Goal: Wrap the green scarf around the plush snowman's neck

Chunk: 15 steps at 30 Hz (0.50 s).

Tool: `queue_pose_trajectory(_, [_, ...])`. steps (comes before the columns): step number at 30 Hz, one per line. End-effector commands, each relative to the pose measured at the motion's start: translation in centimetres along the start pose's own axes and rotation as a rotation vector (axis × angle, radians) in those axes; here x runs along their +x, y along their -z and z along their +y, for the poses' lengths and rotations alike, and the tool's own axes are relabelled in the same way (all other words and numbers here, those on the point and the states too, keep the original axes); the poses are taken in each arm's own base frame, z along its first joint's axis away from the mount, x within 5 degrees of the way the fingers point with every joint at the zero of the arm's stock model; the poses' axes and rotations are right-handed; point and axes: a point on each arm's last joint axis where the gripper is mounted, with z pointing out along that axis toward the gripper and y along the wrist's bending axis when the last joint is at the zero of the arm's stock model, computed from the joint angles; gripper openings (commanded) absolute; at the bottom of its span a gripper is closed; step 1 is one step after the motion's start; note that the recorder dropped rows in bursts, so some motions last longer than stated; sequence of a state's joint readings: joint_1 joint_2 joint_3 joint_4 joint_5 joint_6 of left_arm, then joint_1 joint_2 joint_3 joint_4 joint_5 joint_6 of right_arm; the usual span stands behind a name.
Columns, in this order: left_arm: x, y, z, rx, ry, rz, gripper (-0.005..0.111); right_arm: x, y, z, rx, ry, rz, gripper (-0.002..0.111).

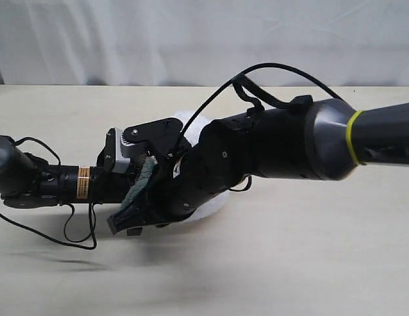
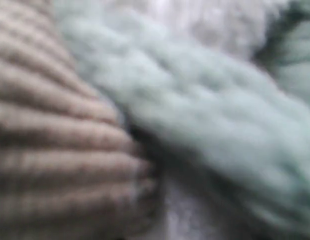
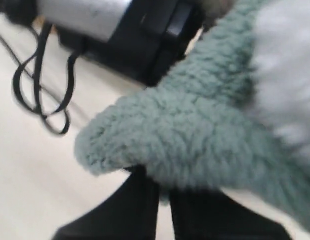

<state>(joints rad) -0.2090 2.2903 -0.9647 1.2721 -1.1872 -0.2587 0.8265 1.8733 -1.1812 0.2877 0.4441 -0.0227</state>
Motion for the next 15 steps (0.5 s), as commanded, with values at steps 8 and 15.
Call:
queue_pose_trajectory(8, [-0.6,-0.2,0.2,-0.013,0.026,-0.044,0.0,0.5,2.7,0.2,0.067,0.182,0.223,0.004])
queue_pose_trajectory(15, [-0.6,-0.2,0.2,-0.013,0.026,-0.044,0.0,0.4,3.7,-0.8,0.18,0.268,0.282,0.004])
